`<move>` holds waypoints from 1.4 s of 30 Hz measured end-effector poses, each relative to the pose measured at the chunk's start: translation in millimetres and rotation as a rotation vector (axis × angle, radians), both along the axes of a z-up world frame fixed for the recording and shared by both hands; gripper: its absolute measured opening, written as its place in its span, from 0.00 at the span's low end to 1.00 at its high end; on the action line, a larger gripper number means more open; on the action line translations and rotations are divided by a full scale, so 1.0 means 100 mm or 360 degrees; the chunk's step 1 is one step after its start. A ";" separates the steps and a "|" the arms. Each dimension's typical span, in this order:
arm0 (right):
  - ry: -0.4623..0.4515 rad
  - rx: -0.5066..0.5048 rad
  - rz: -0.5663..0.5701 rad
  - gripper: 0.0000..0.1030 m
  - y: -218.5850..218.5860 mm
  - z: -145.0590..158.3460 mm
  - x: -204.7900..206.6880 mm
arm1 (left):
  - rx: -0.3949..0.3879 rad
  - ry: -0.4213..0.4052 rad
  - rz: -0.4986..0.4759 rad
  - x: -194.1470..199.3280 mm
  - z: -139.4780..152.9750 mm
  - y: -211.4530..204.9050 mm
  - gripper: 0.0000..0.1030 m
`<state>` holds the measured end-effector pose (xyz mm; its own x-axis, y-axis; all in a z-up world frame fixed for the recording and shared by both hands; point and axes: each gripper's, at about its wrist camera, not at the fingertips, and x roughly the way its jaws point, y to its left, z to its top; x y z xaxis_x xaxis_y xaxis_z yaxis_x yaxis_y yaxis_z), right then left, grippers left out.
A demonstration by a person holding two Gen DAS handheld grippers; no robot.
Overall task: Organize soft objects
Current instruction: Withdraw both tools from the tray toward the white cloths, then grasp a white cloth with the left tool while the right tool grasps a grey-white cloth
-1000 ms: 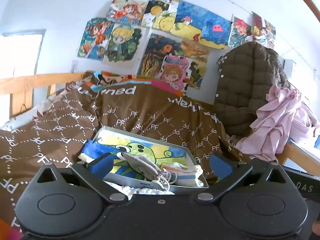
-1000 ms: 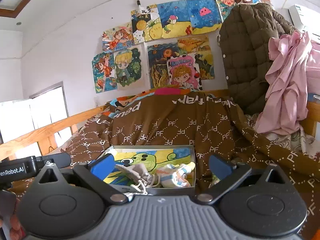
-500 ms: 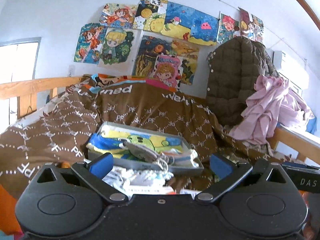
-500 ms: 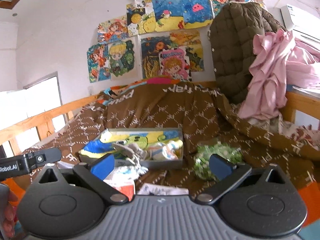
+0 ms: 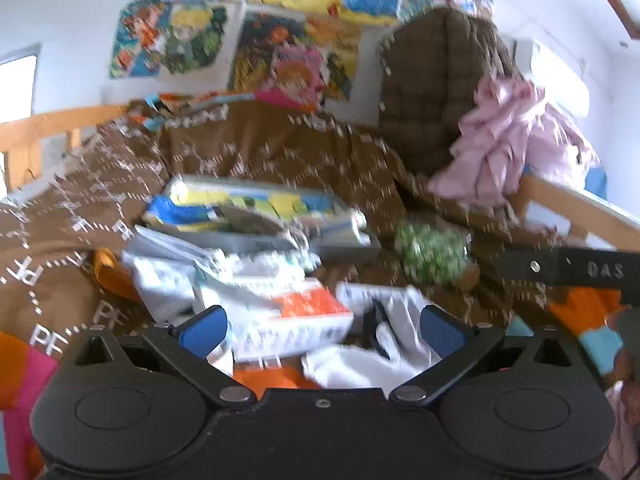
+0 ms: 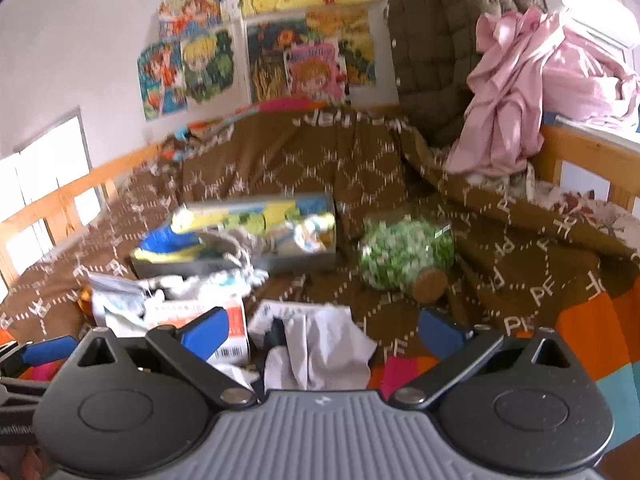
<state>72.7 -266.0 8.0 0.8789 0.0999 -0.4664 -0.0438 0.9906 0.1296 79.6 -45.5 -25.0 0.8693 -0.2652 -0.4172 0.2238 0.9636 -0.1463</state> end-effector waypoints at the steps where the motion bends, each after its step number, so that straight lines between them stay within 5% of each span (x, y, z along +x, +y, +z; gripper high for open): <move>1: 0.0034 -0.0010 0.0003 1.00 0.01 -0.02 0.04 | 0.0010 0.0023 -0.0014 0.02 -0.03 -0.01 0.99; 22: 0.0581 0.0122 0.0041 0.99 -0.04 -0.45 0.64 | 0.0042 0.0387 -0.0252 0.64 -0.57 -0.23 0.99; 27: 0.0633 0.0176 0.0065 0.99 -0.07 -0.54 0.86 | 0.0018 0.0406 -0.0281 0.76 -0.66 -0.25 0.99; 30: 0.0581 0.0073 0.0051 0.96 -0.07 -0.56 0.98 | -0.0008 0.0410 -0.0291 0.82 -0.69 -0.25 0.98; 42: 0.0630 0.0010 0.0182 0.83 0.05 -0.70 1.17 | -0.0185 0.0506 -0.0343 0.90 -0.79 -0.21 0.62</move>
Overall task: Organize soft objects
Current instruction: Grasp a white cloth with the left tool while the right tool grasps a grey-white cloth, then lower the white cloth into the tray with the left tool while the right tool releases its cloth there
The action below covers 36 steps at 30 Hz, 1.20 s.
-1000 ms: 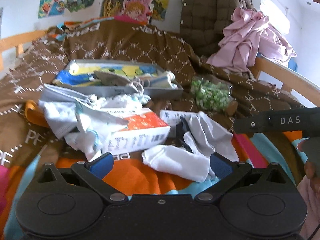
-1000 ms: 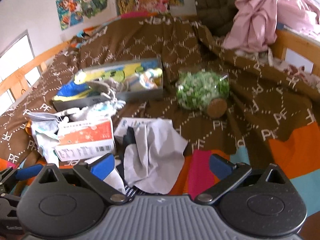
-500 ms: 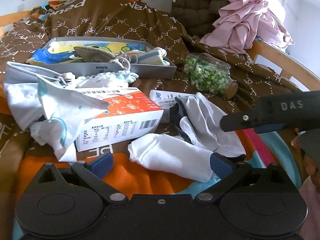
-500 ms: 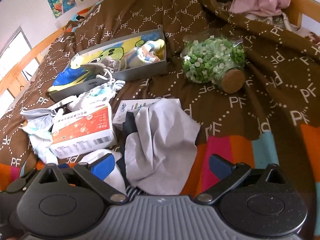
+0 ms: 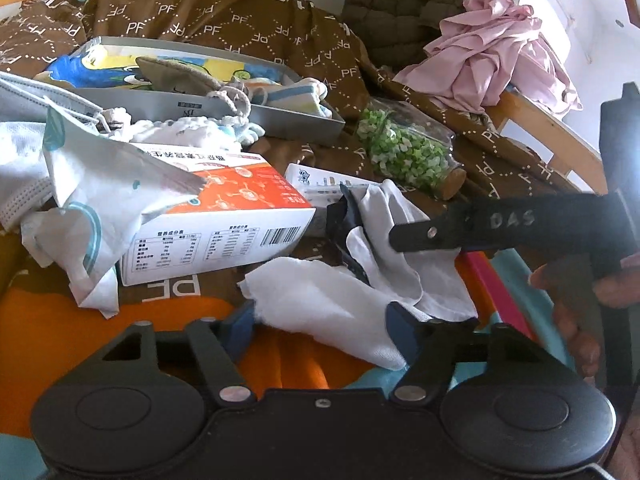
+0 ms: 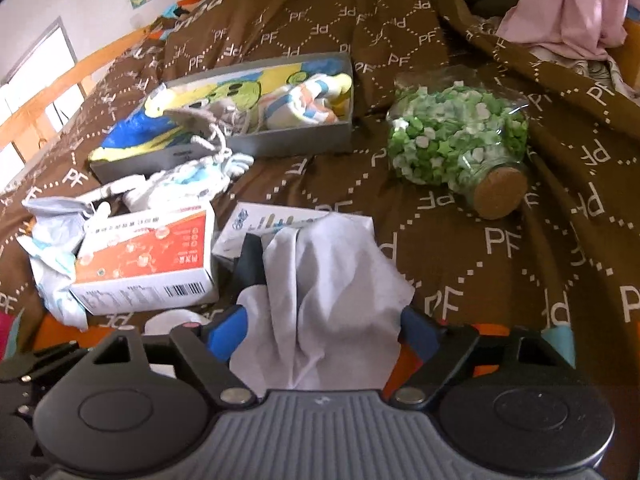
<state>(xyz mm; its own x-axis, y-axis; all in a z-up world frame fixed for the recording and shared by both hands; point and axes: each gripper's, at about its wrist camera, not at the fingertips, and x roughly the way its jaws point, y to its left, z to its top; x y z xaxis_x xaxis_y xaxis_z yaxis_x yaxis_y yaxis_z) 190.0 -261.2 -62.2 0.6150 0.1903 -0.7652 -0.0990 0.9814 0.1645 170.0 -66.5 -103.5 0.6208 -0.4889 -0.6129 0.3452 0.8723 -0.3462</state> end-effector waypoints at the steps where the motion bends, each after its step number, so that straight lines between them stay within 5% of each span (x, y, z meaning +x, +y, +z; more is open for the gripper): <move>1: 0.0009 -0.0004 0.0001 0.81 0.01 -0.02 0.01 | -0.0011 0.0004 0.0003 0.01 0.00 0.01 0.57; 8: 0.0026 -0.0038 -0.0002 0.51 0.03 -0.06 0.00 | -0.0086 0.0051 0.0010 0.08 -0.07 -0.01 0.30; 14: 0.0042 -0.0046 -0.0004 0.43 0.02 -0.07 0.01 | -0.0178 0.0071 0.0068 0.10 -0.09 0.07 0.13; 22: 0.0015 -0.0038 -0.0037 0.12 -0.02 -0.05 -0.01 | -0.0197 0.0023 0.0117 0.06 -0.05 0.10 0.07; 36: -0.0268 -0.0010 -0.0085 0.06 -0.11 0.16 -0.16 | -0.0200 -0.0117 0.0163 -0.07 0.08 0.14 0.06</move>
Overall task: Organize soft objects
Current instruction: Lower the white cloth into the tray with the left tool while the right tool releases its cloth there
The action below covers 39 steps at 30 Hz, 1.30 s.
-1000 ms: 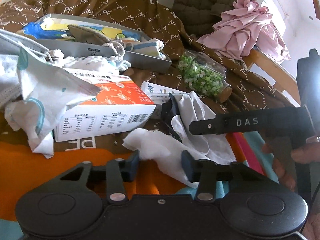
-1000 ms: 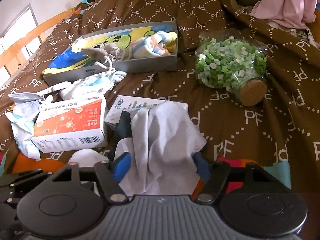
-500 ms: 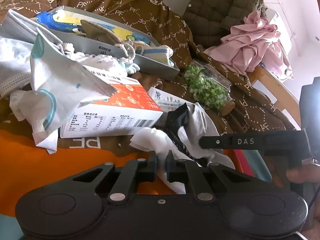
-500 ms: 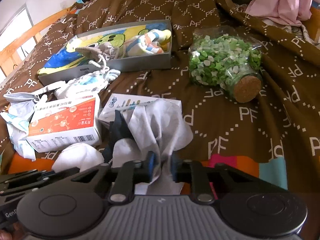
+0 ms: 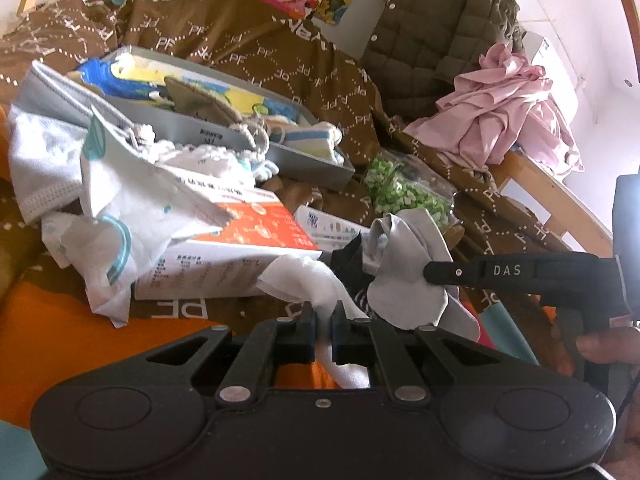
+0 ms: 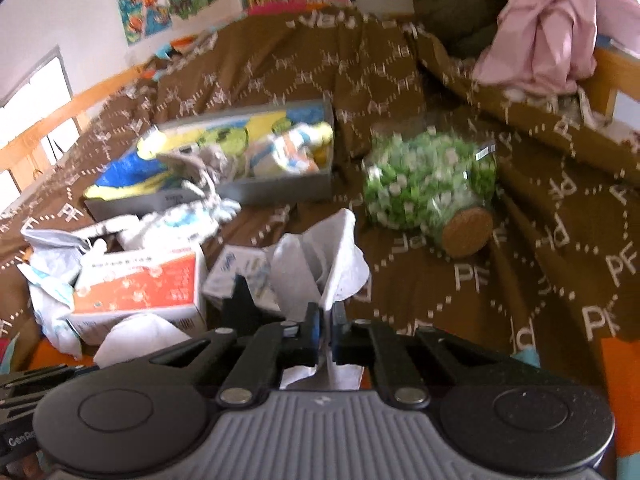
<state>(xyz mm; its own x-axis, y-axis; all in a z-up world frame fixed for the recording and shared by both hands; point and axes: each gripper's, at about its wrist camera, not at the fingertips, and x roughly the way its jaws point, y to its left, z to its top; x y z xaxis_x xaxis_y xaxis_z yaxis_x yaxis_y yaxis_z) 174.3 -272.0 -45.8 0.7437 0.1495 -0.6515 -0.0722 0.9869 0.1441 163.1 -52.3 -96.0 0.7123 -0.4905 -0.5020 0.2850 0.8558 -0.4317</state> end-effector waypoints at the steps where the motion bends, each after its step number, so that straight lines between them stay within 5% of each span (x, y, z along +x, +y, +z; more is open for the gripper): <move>1: -0.0027 -0.0002 0.0007 0.06 0.00 0.02 -0.01 | 0.0001 -0.0014 0.0003 -0.02 0.02 0.00 0.06; 18: -0.0583 0.0086 0.0188 0.06 0.14 0.33 -0.11 | 0.0025 -0.0243 0.0109 0.01 0.56 0.03 0.06; 31: -0.0755 0.0236 0.0166 0.06 0.27 0.33 0.78 | 0.0057 -0.0331 0.0288 1.16 0.99 0.12 0.06; 39: -0.0746 0.0373 0.0134 0.06 0.21 0.26 1.41 | 0.0097 -0.0274 0.0352 2.01 0.95 0.04 0.06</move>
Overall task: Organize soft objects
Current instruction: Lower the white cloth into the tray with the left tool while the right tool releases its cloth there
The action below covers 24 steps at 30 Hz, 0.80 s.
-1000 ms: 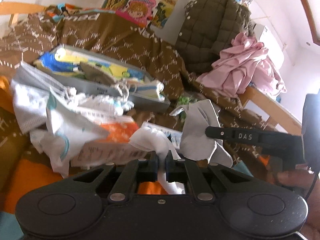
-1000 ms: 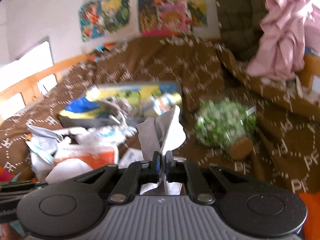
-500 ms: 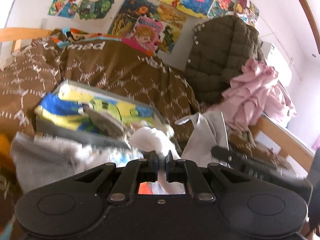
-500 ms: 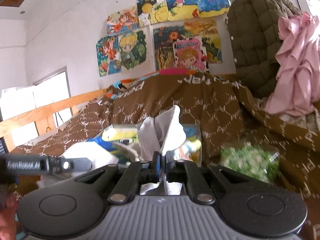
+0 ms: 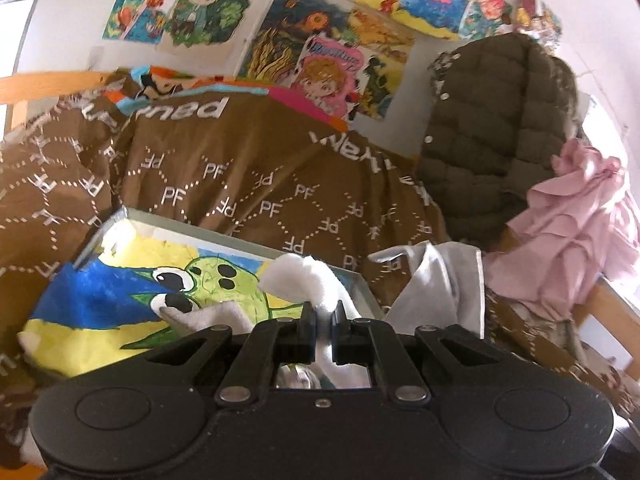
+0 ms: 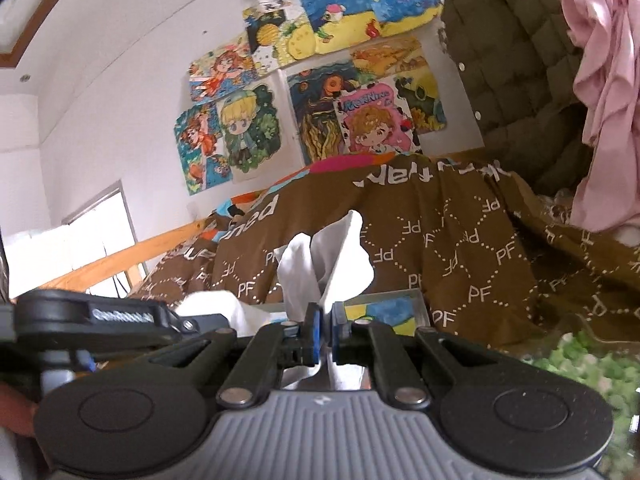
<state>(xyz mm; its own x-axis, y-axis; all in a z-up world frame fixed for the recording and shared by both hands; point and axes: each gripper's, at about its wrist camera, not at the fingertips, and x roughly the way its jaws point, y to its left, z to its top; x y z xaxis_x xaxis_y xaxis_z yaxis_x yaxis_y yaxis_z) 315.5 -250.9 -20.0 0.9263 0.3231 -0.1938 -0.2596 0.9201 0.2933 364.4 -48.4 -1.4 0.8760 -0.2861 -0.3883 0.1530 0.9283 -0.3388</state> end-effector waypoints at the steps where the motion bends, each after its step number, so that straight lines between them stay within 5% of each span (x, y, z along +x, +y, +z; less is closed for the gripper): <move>1: 0.0010 0.0005 0.0000 0.06 -0.01 -0.02 0.05 | -0.0006 0.0019 0.0008 0.09 -0.03 -0.01 0.06; 10: 0.0169 0.0043 -0.0029 0.06 -0.10 -0.23 0.40 | 0.0019 0.0173 0.0045 0.50 -0.39 -0.08 0.06; 24: 0.0358 -0.0070 -0.0018 0.12 0.03 -0.37 0.51 | 0.0176 0.0306 0.0052 0.59 -0.58 -0.14 0.07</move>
